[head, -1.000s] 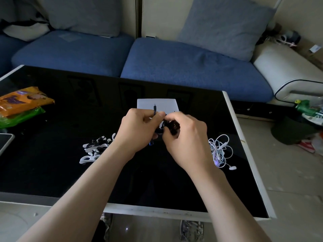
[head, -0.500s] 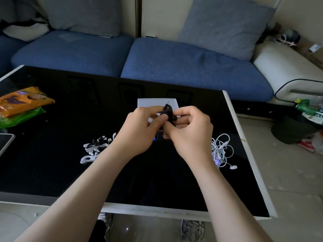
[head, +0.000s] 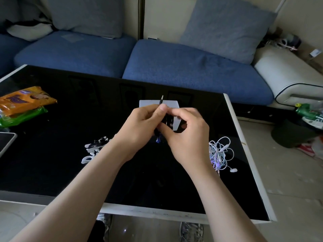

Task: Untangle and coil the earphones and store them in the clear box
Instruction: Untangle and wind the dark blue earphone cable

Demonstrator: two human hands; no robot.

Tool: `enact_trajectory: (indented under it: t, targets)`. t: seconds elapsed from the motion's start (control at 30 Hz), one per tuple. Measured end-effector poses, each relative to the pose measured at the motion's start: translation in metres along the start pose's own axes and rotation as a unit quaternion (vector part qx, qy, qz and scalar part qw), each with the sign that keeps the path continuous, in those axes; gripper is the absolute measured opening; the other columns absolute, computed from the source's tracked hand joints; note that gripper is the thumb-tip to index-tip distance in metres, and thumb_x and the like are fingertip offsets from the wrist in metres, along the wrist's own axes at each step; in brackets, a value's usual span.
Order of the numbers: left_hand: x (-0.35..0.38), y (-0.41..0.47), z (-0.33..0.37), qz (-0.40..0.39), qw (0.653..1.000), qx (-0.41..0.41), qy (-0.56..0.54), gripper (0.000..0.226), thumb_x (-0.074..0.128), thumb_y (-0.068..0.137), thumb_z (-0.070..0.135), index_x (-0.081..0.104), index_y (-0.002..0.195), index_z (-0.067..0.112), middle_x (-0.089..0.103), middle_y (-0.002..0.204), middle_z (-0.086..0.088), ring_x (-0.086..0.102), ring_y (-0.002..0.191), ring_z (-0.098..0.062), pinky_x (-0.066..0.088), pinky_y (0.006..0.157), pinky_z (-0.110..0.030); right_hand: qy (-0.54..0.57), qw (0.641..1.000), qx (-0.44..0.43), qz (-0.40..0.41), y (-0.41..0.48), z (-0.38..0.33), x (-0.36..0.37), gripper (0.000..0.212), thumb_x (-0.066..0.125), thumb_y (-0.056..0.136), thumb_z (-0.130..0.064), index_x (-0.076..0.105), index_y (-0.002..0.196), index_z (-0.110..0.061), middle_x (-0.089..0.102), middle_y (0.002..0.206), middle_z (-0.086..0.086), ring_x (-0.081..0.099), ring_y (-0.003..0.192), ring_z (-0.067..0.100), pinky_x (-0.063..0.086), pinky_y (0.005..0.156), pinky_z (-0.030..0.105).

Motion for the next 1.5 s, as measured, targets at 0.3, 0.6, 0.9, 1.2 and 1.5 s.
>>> enact_trajectory:
  t: [0.3, 0.6, 0.9, 1.2, 1.5]
  targets:
    - [0.001, 0.008, 0.0, 0.017, 0.973, -0.072, -0.218, 0.027, 0.053, 0.111, 0.022, 0.07, 0.126, 0.007, 0.077, 0.116, -0.02, 0.076, 0.107, -0.034, 0.062, 0.091, -0.043, 0.152, 0.966, 0.187, -0.099, 0.002, 0.001, 0.008, 0.061, 0.085, 0.087, -0.012, 0.059, 0.138, -0.032, 0.074, 0.112, -0.004, 0.079, 0.084, 0.013, 0.066, 0.082, 0.037]
    - [-0.007, 0.011, -0.007, 0.105, 0.952, -0.105, -0.267, 0.033, 0.041, 0.115, 0.02, 0.07, 0.123, 0.008, 0.074, 0.116, -0.02, 0.076, 0.089, -0.025, 0.062, 0.067, -0.032, 0.108, 0.964, 0.174, -0.169, -0.002, 0.004, 0.014, 0.052, 0.076, 0.096, -0.03, 0.053, 0.14, -0.044, 0.076, 0.111, -0.007, 0.077, 0.093, 0.007, 0.062, 0.086, 0.033]
    - [-0.009, 0.009, -0.002, 0.088, 0.937, -0.086, -0.327, 0.032, 0.042, 0.115, 0.019, 0.066, 0.128, 0.004, 0.071, 0.115, -0.024, 0.074, 0.078, -0.032, 0.061, 0.067, -0.048, 0.203, 0.939, 0.229, -0.156, -0.008, -0.001, 0.025, 0.06, 0.083, 0.094, -0.027, 0.05, 0.143, -0.036, 0.076, 0.106, 0.001, 0.08, 0.088, 0.016, 0.066, 0.088, 0.042]
    - [-0.013, 0.008, -0.005, 0.147, 0.946, -0.073, -0.279, 0.027, 0.049, 0.113, 0.02, 0.071, 0.124, 0.009, 0.07, 0.127, -0.02, 0.078, 0.098, -0.032, 0.064, 0.08, -0.037, 0.24, 0.918, 0.259, -0.178, -0.003, -0.002, 0.018, 0.017, 0.058, 0.106, -0.002, 0.065, 0.121, -0.006, 0.08, 0.094, 0.011, 0.078, 0.078, 0.02, 0.062, 0.073, 0.029]
    - [-0.013, 0.008, -0.002, 0.136, 0.934, -0.144, -0.296, 0.027, 0.049, 0.112, 0.016, 0.07, 0.124, 0.004, 0.076, 0.119, -0.02, 0.08, 0.095, -0.029, 0.065, 0.073, -0.032, 0.166, 0.97, 0.171, -0.055, 0.002, 0.005, 0.01, 0.025, 0.074, 0.097, -0.002, 0.074, 0.114, -0.02, 0.08, 0.092, 0.002, 0.079, 0.078, 0.016, 0.064, 0.076, 0.032]
Point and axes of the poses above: each hand's wrist, its own y-axis towards the middle knuckle, its own x-axis out of the palm, z = x × y, the point moved 2 cm from there along y, towards the middle knuckle
